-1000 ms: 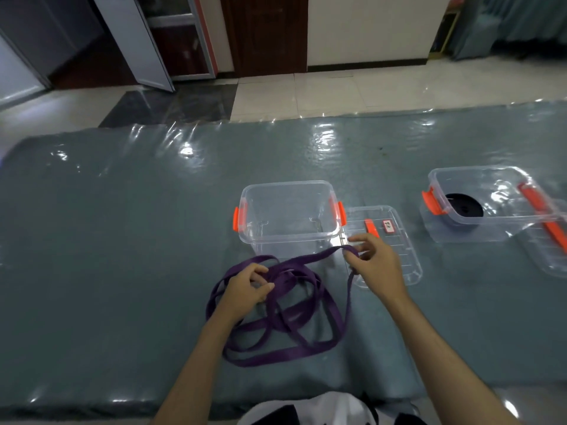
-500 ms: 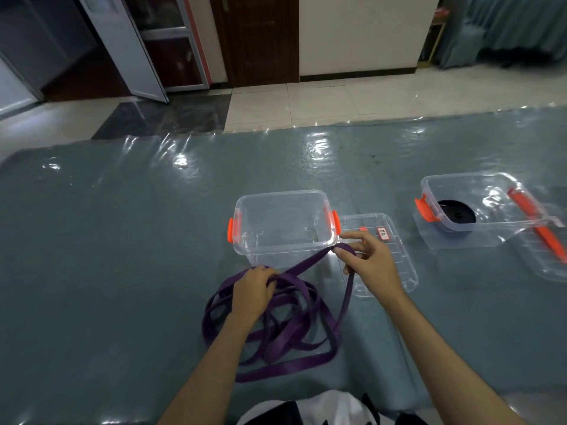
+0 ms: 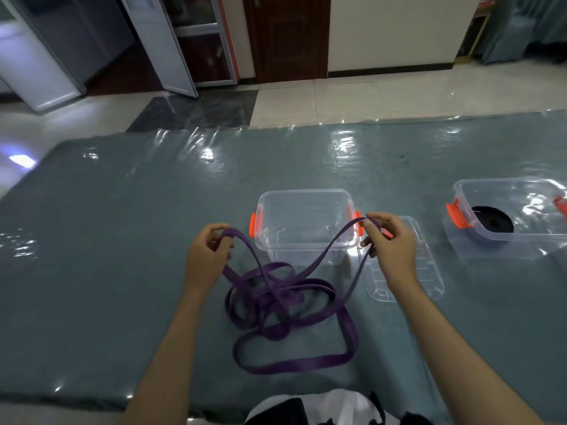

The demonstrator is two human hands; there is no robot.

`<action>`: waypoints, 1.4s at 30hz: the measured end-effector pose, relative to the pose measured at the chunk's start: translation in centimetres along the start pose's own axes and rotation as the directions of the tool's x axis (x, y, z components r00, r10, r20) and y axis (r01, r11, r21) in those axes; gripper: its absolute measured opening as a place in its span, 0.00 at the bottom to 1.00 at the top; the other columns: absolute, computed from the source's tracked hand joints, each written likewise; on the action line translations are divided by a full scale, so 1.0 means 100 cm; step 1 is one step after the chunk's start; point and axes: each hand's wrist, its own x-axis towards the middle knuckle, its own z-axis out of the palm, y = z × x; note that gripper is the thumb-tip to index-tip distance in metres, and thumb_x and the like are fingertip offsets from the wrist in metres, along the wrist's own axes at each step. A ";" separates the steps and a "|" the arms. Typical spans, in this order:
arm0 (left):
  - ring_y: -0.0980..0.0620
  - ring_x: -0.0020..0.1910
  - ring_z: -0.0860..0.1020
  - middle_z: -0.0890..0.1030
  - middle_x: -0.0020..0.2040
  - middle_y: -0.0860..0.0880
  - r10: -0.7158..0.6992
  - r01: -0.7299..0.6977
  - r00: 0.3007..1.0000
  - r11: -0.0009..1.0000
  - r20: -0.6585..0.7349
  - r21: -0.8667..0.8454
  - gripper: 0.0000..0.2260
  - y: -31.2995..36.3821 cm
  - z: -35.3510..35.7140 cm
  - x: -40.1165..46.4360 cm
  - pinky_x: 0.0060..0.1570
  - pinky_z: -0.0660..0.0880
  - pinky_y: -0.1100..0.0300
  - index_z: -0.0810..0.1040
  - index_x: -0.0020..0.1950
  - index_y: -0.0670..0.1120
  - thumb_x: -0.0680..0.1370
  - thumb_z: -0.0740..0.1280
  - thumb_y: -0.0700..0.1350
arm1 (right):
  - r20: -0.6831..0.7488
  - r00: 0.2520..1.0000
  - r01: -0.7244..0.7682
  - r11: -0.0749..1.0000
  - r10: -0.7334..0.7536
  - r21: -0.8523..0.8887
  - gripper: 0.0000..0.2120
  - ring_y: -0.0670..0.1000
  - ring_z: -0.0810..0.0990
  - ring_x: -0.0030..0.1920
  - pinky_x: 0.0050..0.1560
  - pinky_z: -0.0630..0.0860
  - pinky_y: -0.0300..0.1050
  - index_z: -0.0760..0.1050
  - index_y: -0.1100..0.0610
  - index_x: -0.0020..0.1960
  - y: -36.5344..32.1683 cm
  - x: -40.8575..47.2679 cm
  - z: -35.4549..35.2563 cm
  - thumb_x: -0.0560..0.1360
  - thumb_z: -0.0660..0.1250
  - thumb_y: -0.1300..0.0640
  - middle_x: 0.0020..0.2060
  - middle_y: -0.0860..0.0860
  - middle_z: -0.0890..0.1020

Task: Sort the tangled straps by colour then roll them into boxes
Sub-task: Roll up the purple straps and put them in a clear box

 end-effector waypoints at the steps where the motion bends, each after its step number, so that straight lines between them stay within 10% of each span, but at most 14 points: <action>1: 0.58 0.30 0.77 0.82 0.37 0.46 0.016 -0.015 0.999 1.000 -0.032 0.026 0.06 0.005 -0.007 0.001 0.33 0.75 0.64 0.81 0.49 0.48 0.81 0.68 0.38 | 0.014 1.000 0.003 1.000 -0.003 -0.001 0.05 0.51 0.83 0.34 0.30 0.74 0.43 0.83 0.51 0.54 0.001 -0.001 0.005 0.79 0.73 0.57 0.44 0.51 0.86; 8: 0.51 0.35 0.76 0.80 0.37 0.49 0.072 -0.042 0.987 0.979 -0.144 0.197 0.04 0.031 -0.046 0.001 0.39 0.72 0.57 0.79 0.46 0.46 0.80 0.70 0.44 | 0.163 0.986 -0.003 0.997 0.015 -0.074 0.11 0.58 0.85 0.41 0.35 0.81 0.42 0.81 0.52 0.61 -0.001 -0.015 0.028 0.79 0.73 0.59 0.50 0.51 0.85; 18: 0.41 0.61 0.79 0.79 0.58 0.46 -0.295 0.091 0.919 0.805 0.261 0.587 0.30 -0.036 -0.021 -0.031 0.59 0.76 0.52 0.72 0.74 0.48 0.73 0.75 0.41 | 0.379 0.925 0.060 0.972 0.031 -0.227 0.13 0.55 0.85 0.46 0.48 0.85 0.59 0.79 0.42 0.60 0.007 -0.047 0.033 0.78 0.74 0.56 0.52 0.42 0.83; 24: 0.46 0.82 0.56 0.54 0.83 0.47 -0.298 -0.048 0.719 0.880 0.628 0.473 0.61 -0.030 0.012 -0.059 0.79 0.60 0.47 0.45 0.85 0.58 0.65 0.84 0.56 | 0.449 0.892 0.150 0.971 -0.052 -0.186 0.09 0.53 0.84 0.49 0.52 0.83 0.59 0.82 0.49 0.59 -0.017 -0.056 0.035 0.80 0.72 0.58 0.54 0.43 0.85; 28: 0.56 0.82 0.54 0.51 0.84 0.59 -0.045 -0.080 0.739 0.985 0.673 0.155 0.62 0.016 0.046 -0.074 0.80 0.60 0.49 0.44 0.83 0.63 0.63 0.83 0.65 | 0.522 0.846 0.183 0.978 -0.104 -0.101 0.08 0.52 0.85 0.49 0.51 0.84 0.48 0.82 0.54 0.59 -0.047 -0.060 0.054 0.82 0.68 0.61 0.52 0.46 0.86; 32: 0.61 0.72 0.72 0.72 0.74 0.60 0.154 -0.135 0.825 0.988 0.544 -0.075 0.45 0.042 0.066 -0.074 0.70 0.74 0.57 0.59 0.79 0.60 0.69 0.82 0.55 | 0.563 0.806 0.209 0.978 -0.182 0.017 0.11 0.53 0.86 0.52 0.50 0.83 0.46 0.81 0.57 0.62 -0.080 -0.060 0.077 0.83 0.65 0.64 0.52 0.53 0.86; 38: 0.55 0.50 0.85 0.87 0.49 0.51 -0.038 0.068 0.908 0.996 0.416 -0.057 0.04 0.042 0.057 -0.064 0.55 0.79 0.56 0.83 0.52 0.50 0.80 0.73 0.49 | 0.589 0.770 0.144 0.966 -0.245 0.215 0.15 0.58 0.84 0.56 0.55 0.84 0.53 0.75 0.62 0.69 -0.127 -0.053 0.093 0.83 0.62 0.68 0.55 0.65 0.83; 42: 0.44 0.34 0.83 0.81 0.31 0.43 -0.117 0.196 0.932 0.959 0.343 -0.205 0.18 0.055 0.040 -0.056 0.44 0.81 0.55 0.78 0.40 0.37 0.86 0.64 0.47 | 0.552 0.794 0.186 0.966 -0.254 0.178 0.21 0.55 0.83 0.56 0.53 0.84 0.49 0.69 0.55 0.76 -0.137 -0.040 0.092 0.84 0.62 0.66 0.56 0.63 0.83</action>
